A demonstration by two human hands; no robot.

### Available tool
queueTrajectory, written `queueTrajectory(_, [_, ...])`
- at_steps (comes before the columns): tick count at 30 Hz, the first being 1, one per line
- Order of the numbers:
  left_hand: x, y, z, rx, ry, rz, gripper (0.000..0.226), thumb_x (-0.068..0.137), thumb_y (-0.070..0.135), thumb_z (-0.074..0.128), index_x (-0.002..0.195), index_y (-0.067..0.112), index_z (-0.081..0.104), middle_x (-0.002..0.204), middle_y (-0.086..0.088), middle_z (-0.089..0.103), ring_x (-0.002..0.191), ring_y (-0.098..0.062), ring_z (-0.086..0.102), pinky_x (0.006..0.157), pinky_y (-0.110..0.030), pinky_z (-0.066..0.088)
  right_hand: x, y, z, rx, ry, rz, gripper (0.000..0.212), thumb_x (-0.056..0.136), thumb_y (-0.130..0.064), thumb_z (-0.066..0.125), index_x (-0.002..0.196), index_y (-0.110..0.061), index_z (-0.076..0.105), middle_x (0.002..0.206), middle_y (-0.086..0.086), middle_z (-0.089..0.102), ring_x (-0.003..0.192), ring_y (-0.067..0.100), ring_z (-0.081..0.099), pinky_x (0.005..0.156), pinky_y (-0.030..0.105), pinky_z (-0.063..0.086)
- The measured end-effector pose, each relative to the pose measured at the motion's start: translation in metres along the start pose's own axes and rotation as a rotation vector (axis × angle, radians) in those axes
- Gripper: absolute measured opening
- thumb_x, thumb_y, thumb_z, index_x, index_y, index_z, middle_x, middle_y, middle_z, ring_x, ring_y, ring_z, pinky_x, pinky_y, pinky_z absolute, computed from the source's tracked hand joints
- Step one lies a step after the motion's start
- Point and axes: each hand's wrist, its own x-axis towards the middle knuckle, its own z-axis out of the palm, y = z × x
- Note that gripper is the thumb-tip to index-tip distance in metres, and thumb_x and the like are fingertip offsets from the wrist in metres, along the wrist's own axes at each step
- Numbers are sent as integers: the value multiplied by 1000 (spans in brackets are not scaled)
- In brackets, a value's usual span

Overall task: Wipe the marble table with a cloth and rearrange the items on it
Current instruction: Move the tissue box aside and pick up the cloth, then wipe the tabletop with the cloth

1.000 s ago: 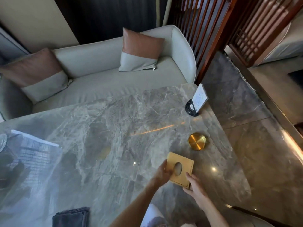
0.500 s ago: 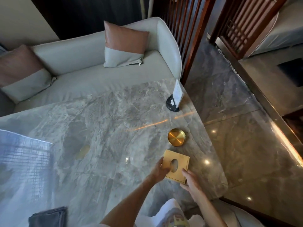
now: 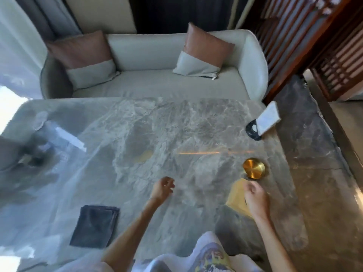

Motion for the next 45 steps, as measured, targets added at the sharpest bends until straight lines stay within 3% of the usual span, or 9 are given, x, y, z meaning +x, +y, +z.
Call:
queueTrajectory(8, [-81, -158, -240, 127, 436, -182, 27, 88, 22, 49, 70, 6, 61, 70, -16, 63, 67, -21, 57, 62, -30, 40, -124, -116, 228, -179, -337, -316, 17, 89, -21, 57, 88, -14, 73, 92, 13, 75, 90, 31, 69, 77, 34, 51])
queueTrajectory(15, [-117, -267, -325, -19, 444, -327, 17, 73, 34, 44, 64, 19, 49, 64, -15, 53, 61, -23, 56, 60, -38, 45, -251, -150, 352, -344, -540, -492, 24, 93, -23, 51, 100, -16, 73, 104, 11, 73, 100, 34, 65, 79, 34, 49])
queueTrajectory(18, [-124, -251, -328, -7, 394, -320, 19, 77, 24, 47, 59, 20, 48, 61, -15, 50, 57, -25, 51, 60, -36, 40, -268, -151, 360, -408, -567, -482, 26, 95, -24, 47, 105, -17, 70, 107, 8, 73, 101, 31, 65, 83, 36, 52])
queueTrajectory(22, [-114, -254, -313, -62, 251, -371, 26, 88, 24, 58, 108, 7, 56, 100, -14, 66, 83, -29, 63, 68, -30, 42, -285, -144, 374, -512, -643, -454, 33, 95, -25, 44, 119, -15, 65, 120, 9, 69, 111, 28, 62, 91, 36, 50])
queueTrajectory(26, [-85, -285, -295, -40, 174, -378, 17, 79, 22, 66, 81, 13, 52, 73, -9, 57, 64, -21, 51, 60, -35, 41, -296, -131, 387, -578, -803, -398, 44, 99, -28, 43, 140, -12, 49, 145, 3, 49, 135, 19, 45, 111, 29, 33])
queueTrajectory(31, [-80, -287, -297, -6, 105, -391, 33, 70, 20, 65, 42, 16, 48, 44, -1, 50, 53, -22, 51, 58, -44, 51, -306, -123, 391, -559, -812, -323, 47, 100, -28, 40, 145, -12, 41, 152, 3, 41, 140, 18, 37, 113, 27, 28])
queueTrajectory(38, [-117, -200, -315, -211, -4, -385, 8, 76, 9, 54, 83, 5, 57, 85, -12, 57, 80, -22, 58, 68, -32, 54, -302, -127, 387, -514, -876, -227, 54, 102, -39, 32, 151, -16, 28, 158, 0, 27, 145, 19, 27, 115, 29, 22])
queueTrajectory(43, [-129, -140, -304, -255, -49, -256, 17, 83, -5, 46, 77, 8, 54, 74, -4, 61, 72, -14, 64, 60, -25, 56, -299, -140, 377, -70, -972, 7, 67, 93, -66, 29, 149, -29, 32, 156, -6, 31, 143, 10, 28, 121, 33, 17])
queueTrajectory(45, [-125, -116, -294, -180, -54, -177, 13, 76, 1, 49, 70, 11, 54, 69, -7, 62, 66, -19, 67, 63, -38, 59, -290, -134, 373, 75, -952, 83, 70, 85, -76, 30, 138, -34, 48, 147, -5, 47, 134, 7, 41, 119, 37, 26])
